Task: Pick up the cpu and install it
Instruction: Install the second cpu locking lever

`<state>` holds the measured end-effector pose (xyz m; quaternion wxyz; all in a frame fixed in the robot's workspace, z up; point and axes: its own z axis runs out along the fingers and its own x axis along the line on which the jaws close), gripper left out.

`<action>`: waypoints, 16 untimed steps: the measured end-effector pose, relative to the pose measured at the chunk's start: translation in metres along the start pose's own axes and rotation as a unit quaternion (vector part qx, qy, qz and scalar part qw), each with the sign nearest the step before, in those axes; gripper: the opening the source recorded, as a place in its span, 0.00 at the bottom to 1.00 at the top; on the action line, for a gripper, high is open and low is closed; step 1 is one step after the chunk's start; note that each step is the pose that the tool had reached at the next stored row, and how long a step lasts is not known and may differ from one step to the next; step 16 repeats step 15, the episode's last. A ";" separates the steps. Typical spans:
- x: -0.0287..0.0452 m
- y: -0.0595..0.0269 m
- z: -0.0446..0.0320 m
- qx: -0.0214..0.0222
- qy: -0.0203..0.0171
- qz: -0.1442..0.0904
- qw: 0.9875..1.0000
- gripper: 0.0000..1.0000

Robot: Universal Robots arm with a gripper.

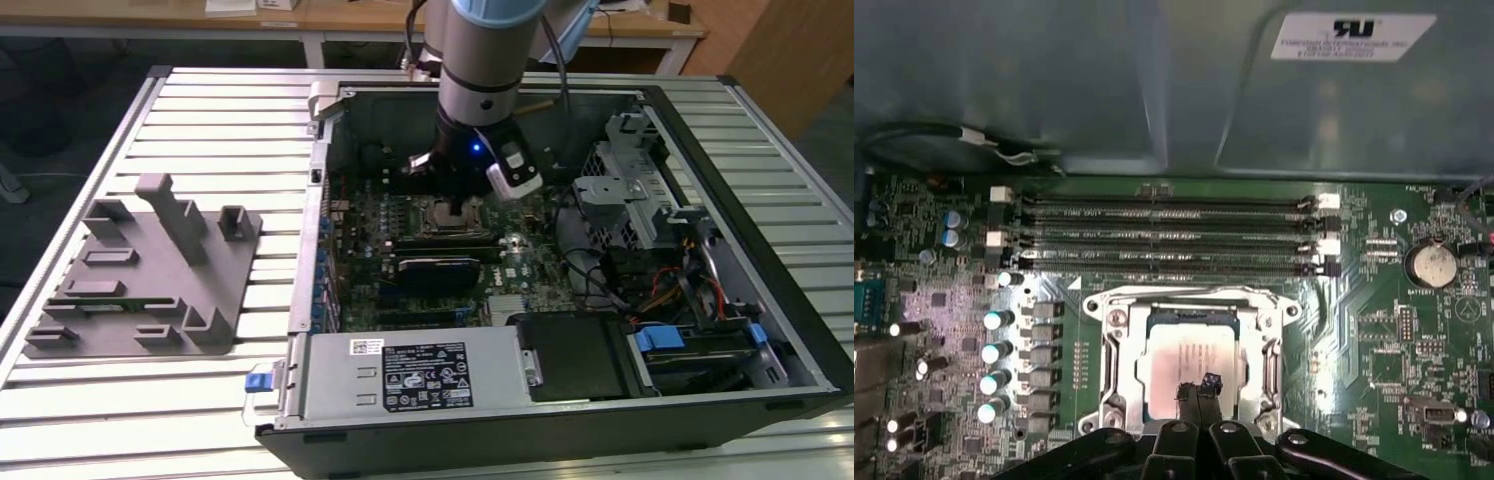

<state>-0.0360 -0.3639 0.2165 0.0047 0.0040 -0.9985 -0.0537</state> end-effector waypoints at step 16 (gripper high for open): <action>0.0001 0.0036 -0.0127 0.000 0.000 0.000 1.000 0.11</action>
